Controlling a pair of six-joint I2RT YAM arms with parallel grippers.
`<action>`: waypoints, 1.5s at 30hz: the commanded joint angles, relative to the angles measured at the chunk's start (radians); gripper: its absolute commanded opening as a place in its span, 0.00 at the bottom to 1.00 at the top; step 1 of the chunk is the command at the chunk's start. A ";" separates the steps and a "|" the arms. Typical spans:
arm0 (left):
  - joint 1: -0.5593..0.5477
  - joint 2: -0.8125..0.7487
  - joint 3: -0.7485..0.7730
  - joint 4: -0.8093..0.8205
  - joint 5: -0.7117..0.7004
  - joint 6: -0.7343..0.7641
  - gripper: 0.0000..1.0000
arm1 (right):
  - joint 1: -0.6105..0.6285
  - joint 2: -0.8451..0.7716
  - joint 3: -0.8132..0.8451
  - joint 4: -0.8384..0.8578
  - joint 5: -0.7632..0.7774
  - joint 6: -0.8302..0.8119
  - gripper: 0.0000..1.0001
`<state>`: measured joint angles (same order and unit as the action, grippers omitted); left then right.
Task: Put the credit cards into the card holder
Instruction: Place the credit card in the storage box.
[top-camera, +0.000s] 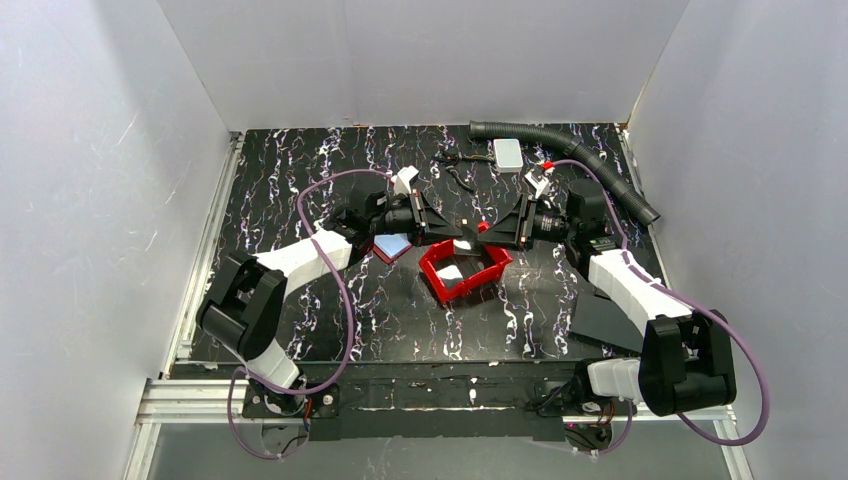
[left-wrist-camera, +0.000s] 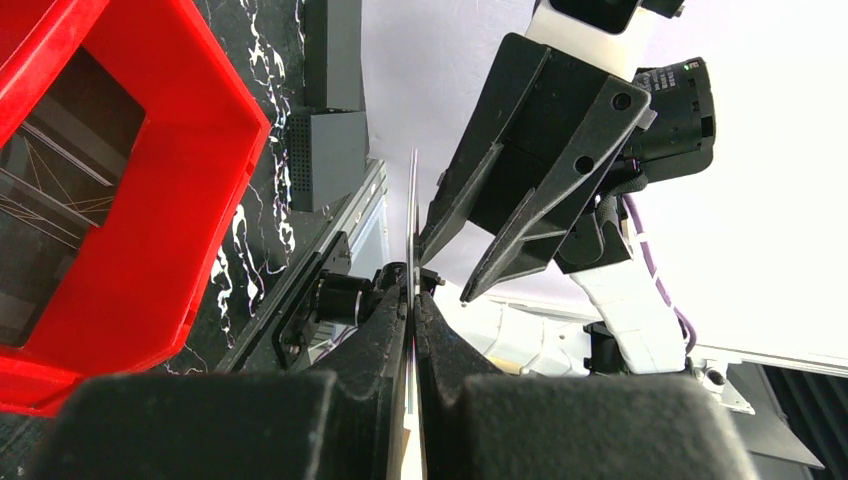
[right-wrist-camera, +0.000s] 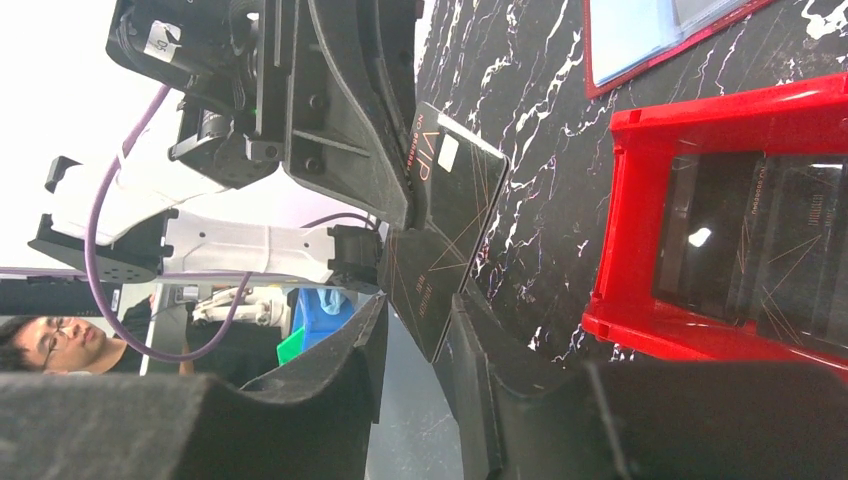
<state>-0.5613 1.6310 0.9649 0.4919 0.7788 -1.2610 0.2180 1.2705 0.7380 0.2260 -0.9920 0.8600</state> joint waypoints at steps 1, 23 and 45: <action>-0.006 0.004 0.013 0.015 -0.010 0.024 0.00 | 0.010 -0.031 0.042 0.027 -0.039 0.020 0.36; -0.039 0.007 0.050 0.093 0.014 -0.078 0.00 | 0.053 -0.005 -0.113 0.401 0.097 0.322 0.66; -0.051 0.004 0.027 0.173 0.028 -0.132 0.00 | 0.030 0.019 -0.170 0.420 0.162 0.336 0.80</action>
<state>-0.5823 1.6646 0.9890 0.5827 0.7399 -1.3674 0.2596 1.2938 0.5831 0.6098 -0.8547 1.1984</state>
